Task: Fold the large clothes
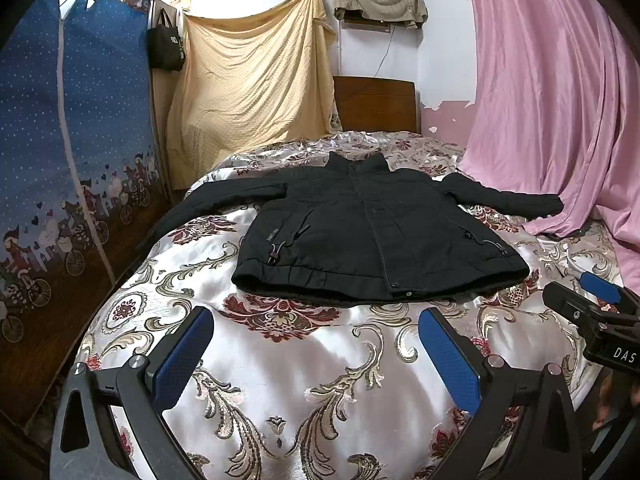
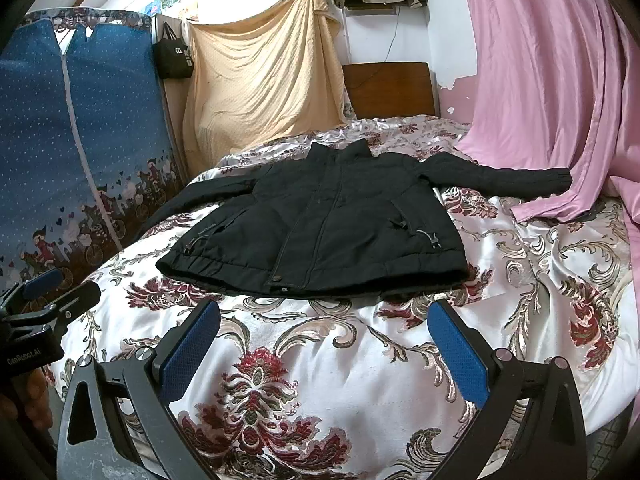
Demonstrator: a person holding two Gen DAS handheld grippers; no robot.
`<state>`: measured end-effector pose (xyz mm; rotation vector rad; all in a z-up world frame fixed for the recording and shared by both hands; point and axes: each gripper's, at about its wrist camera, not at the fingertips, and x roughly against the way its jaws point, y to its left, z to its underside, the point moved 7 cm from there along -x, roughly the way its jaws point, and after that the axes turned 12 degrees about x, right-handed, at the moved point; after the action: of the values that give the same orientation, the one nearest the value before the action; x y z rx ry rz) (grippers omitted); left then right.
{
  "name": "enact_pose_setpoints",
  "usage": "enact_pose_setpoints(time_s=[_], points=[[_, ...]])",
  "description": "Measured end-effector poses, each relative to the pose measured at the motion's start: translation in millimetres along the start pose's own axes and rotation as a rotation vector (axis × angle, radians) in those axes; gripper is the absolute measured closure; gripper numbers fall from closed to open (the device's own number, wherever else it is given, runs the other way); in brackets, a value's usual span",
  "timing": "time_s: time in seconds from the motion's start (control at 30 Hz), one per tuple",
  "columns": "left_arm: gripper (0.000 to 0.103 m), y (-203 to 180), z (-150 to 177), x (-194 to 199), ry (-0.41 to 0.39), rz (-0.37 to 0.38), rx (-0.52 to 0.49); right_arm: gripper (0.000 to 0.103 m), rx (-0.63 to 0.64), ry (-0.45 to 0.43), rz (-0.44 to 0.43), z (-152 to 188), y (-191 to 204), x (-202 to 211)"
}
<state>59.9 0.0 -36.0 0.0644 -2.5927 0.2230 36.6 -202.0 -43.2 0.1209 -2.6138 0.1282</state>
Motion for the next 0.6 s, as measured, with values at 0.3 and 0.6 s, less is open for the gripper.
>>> enact_pose_setpoints(time_s=[0.3,0.6], points=[[0.0,0.0,0.0,0.2,0.001,0.0,-0.001,0.001,-0.001,0.001,-0.002,0.6,0.2,-0.7],[0.0,0.0,0.0,0.2,0.001,0.0,-0.001,0.001,-0.002,0.003,-0.001,-0.3,-0.5,-3.7]])
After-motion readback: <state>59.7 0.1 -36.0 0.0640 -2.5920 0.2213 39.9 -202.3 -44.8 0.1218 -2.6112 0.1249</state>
